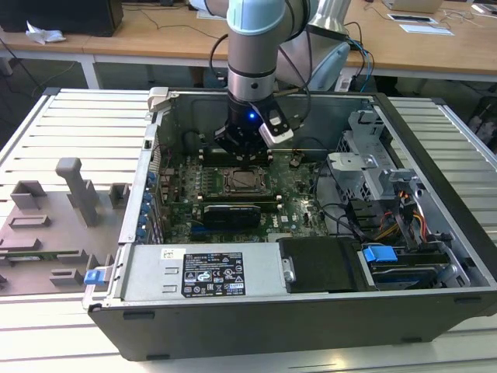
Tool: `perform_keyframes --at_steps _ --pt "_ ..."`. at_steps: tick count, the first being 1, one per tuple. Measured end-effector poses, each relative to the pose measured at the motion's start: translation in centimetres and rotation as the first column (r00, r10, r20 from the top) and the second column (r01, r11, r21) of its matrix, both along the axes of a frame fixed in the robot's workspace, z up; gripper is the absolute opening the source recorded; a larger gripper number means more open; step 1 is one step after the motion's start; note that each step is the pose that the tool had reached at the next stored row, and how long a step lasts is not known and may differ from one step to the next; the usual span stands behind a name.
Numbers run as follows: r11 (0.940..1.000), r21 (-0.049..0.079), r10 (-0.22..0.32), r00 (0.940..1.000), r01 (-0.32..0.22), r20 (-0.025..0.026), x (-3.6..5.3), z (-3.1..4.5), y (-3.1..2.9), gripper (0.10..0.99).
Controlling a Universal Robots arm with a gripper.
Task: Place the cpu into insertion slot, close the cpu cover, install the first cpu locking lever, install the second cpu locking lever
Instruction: 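Install the first cpu locking lever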
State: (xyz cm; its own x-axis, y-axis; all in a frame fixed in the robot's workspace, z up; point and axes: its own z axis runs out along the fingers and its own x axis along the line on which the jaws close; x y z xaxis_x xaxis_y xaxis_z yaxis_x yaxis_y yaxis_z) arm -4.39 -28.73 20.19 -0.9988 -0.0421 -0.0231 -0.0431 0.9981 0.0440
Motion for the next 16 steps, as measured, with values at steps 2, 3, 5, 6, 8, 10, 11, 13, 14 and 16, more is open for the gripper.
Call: perform_keyframes --at_steps 2,3,5,6,8,10,11,13,14,16 --pt "1.0000 0.000 0.000 1.0000 0.000 0.0000 0.00 0.00 -0.05 0.106" --pt "1.0000 0.000 0.000 1.0000 0.000 0.0000 0.00 0.00 -0.07 0.106" --pt "1.0000 0.000 0.000 1.0000 0.000 -0.0001 0.00 0.00 -0.10 0.106" --pt "1.0000 0.000 0.000 1.0000 0.000 -0.0003 0.04 0.00 -0.10 0.106" --pt "1.0000 0.000 0.000 1.0000 0.000 -0.0002 0.22 0.01 -0.11 0.106" --pt "1.0000 0.000 0.000 1.0000 0.000 -0.0003 0.41 0.01 -0.10 0.106" --pt "1.0000 0.000 0.000 1.0000 0.000 -0.0003 0.55 0.01 -0.10 0.106" --pt "1.0000 0.000 0.000 1.0000 0.000 -0.0008 0.95 0.01 -0.11 0.106" --pt "1.0000 0.000 0.000 1.0000 0.000 -0.0010 1.05 0.01 -0.11 0.106" --pt "1.0000 -0.001 0.000 1.0000 0.000 -0.0018 1.22 0.00 -0.10 0.106"
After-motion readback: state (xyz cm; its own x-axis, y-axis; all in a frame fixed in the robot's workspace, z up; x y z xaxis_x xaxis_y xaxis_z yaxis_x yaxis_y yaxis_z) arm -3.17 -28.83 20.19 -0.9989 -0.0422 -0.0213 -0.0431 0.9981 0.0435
